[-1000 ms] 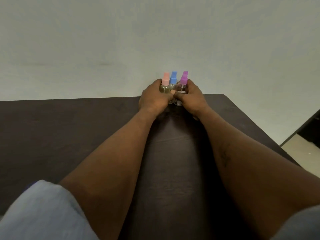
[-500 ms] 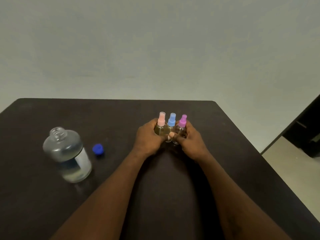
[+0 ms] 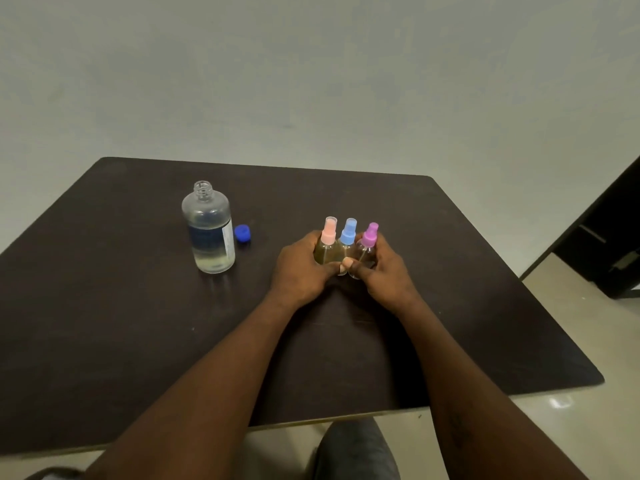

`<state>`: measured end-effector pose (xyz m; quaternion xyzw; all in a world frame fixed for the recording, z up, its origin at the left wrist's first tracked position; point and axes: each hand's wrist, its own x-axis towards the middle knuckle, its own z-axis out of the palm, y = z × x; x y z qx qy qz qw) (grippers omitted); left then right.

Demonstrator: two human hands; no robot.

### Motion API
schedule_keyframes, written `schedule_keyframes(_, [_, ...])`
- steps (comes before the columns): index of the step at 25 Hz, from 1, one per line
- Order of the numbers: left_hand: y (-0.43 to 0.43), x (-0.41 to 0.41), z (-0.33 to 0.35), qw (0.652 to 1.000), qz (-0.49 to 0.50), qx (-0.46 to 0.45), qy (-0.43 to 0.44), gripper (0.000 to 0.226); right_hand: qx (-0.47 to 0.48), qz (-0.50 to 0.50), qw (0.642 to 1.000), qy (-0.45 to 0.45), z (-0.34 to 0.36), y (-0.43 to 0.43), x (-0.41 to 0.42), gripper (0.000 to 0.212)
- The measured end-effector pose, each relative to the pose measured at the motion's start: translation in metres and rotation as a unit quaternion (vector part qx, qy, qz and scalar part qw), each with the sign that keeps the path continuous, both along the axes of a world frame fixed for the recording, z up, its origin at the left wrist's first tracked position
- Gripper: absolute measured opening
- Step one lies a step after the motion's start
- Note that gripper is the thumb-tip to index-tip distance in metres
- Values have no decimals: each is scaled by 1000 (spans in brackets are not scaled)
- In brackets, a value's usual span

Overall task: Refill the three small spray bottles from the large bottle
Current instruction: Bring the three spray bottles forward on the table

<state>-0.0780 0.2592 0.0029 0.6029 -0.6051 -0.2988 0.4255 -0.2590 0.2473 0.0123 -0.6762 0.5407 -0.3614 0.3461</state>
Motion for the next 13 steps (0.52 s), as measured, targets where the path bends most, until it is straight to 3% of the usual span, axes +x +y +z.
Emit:
schedule_keyframes(6, [-13,-18,9,994,31,29,-105,50,-4,-41,999,-30,-2,-11,-4,56])
schedule_keyframes(13, [-45,-30,6,992,25,19,-124,58,-17,-59,998,-19,1,-38,-21,56])
